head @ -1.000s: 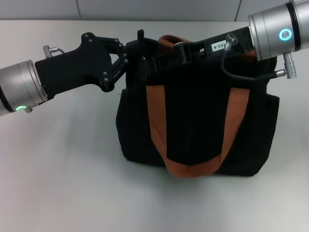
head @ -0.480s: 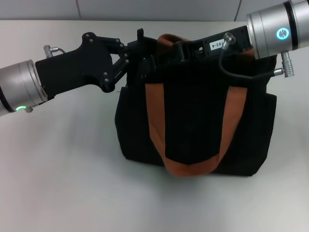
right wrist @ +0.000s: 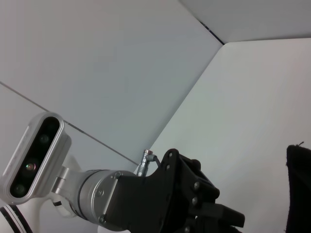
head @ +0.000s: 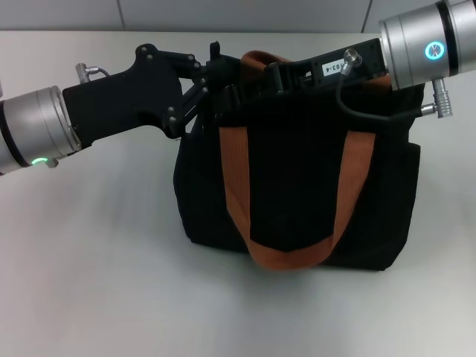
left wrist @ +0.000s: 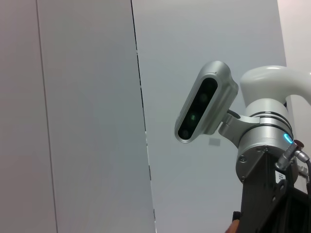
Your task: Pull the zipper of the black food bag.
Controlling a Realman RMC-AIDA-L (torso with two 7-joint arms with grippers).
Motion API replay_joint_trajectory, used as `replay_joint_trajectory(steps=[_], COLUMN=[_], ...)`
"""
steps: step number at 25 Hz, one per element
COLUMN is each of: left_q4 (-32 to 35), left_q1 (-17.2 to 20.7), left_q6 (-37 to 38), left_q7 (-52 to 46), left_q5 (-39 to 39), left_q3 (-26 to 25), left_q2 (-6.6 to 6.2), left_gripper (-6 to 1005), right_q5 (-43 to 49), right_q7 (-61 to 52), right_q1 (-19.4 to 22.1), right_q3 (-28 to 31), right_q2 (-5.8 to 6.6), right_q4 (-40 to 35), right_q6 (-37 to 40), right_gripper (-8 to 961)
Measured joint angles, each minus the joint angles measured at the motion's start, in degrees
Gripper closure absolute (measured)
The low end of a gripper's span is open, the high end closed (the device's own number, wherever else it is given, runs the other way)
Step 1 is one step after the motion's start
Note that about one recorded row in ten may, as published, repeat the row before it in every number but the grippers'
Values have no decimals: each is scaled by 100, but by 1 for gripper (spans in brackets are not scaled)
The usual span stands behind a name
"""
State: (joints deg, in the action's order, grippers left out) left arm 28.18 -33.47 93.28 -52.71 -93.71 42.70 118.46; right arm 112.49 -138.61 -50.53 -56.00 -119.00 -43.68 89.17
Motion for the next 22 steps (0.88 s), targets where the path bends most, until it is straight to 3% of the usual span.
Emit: replay_joint_trajectory(steps=[11, 16, 22], left_q4=[-6, -1, 14], left_q1=[61, 71, 73], left_q6=[23, 15, -8], left_q7=[-10, -16, -35], left_q5=[47, 59, 64], left_q3=[-7, -11, -53], left_q2=[-2, -4, -10], left_gripper=[969, 969, 969], right_q5=[-23, -27, -44], right_q7=[-12, -42, -55], right_q1=[-1, 7, 58], right_q3=[-94, -95, -72], right_q2=[-15, -18, -18], right_q4=[-1, -27, -117], right_q6=[-84, -76, -56], right_gripper=[659, 755, 747])
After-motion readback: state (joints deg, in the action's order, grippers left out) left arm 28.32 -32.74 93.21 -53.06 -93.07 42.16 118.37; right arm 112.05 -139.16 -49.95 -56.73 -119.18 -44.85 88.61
